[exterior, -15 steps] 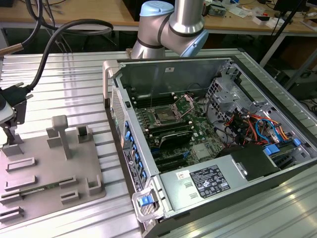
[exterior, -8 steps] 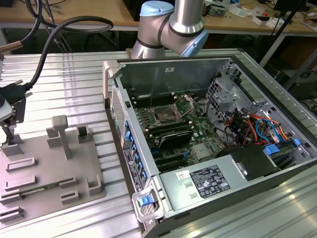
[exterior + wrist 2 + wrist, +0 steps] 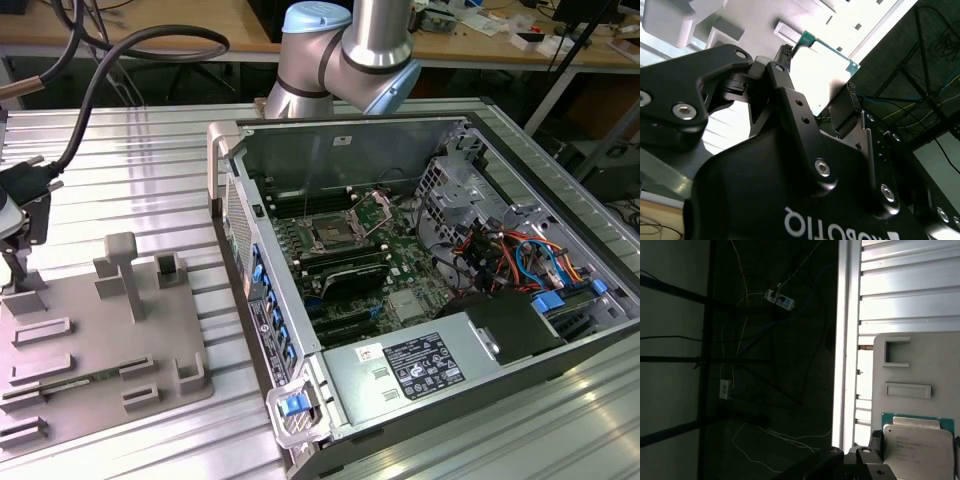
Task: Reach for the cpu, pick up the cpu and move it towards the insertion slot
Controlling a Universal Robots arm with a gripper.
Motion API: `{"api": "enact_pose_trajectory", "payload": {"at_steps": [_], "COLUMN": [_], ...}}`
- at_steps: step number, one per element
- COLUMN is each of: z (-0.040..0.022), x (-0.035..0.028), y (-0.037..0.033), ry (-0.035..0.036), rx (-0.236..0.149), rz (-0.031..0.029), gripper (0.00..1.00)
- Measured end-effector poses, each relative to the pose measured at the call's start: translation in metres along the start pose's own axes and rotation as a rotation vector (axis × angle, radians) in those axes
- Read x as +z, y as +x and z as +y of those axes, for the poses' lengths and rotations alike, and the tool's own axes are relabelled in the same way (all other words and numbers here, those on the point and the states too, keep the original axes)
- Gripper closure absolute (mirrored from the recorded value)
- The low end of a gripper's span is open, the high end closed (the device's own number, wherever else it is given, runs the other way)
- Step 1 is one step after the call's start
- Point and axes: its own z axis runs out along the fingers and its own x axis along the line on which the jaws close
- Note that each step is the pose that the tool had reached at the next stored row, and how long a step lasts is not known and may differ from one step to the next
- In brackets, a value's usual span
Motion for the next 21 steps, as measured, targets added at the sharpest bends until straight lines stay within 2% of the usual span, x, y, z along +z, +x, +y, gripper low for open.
{"api": "enact_pose_trajectory", "payload": {"at_steps": [8, 21], "z": [0.0, 0.0], "x": [-0.0047, -0.0065], "y": [-0.0004, -0.0003], "ry": [-0.0002, 0.0002], "rx": [0.0, 0.0], "rz": [0.0, 0.0006], "gripper": [0.45, 0.45]}}
